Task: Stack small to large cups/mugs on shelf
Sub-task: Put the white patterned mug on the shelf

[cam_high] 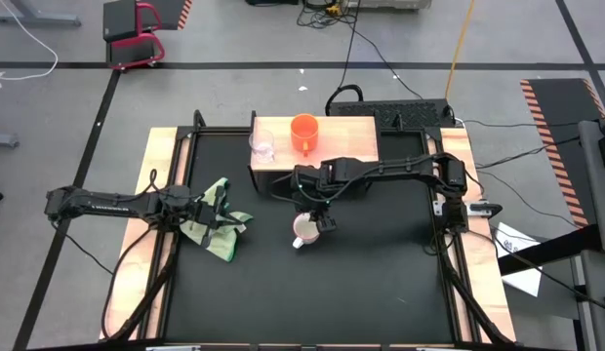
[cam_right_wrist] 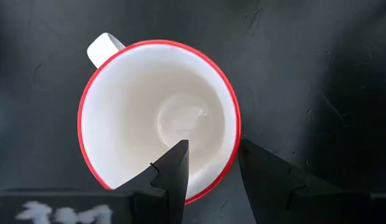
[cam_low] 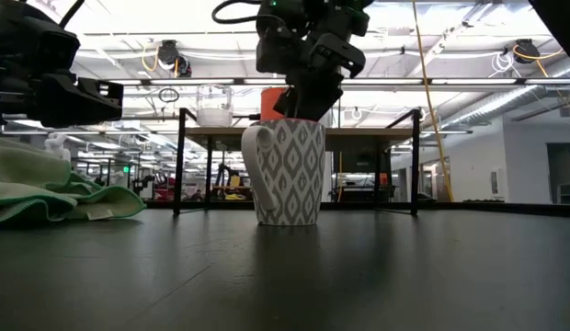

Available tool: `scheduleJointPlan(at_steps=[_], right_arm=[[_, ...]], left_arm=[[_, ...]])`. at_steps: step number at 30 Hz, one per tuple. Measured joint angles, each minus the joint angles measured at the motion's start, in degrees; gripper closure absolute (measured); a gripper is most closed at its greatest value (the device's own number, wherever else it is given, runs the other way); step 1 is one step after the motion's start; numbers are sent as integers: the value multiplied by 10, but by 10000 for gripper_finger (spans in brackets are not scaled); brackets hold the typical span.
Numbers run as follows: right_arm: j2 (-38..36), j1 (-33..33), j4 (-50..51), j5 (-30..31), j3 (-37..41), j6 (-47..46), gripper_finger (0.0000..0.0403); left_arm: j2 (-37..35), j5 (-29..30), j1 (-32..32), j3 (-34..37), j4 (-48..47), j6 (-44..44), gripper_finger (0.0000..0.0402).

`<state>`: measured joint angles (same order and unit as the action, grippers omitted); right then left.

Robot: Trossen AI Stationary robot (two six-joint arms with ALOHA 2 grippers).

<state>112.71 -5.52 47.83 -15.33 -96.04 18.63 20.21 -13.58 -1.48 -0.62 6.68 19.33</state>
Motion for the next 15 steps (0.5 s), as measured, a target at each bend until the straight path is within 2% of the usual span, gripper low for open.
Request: scheduleJointPlan(at_steps=[15], right_arm=[[0, 0, -31, 0, 26, 4, 271]], left_arm=[[0, 0, 0, 0, 0, -1, 392]])
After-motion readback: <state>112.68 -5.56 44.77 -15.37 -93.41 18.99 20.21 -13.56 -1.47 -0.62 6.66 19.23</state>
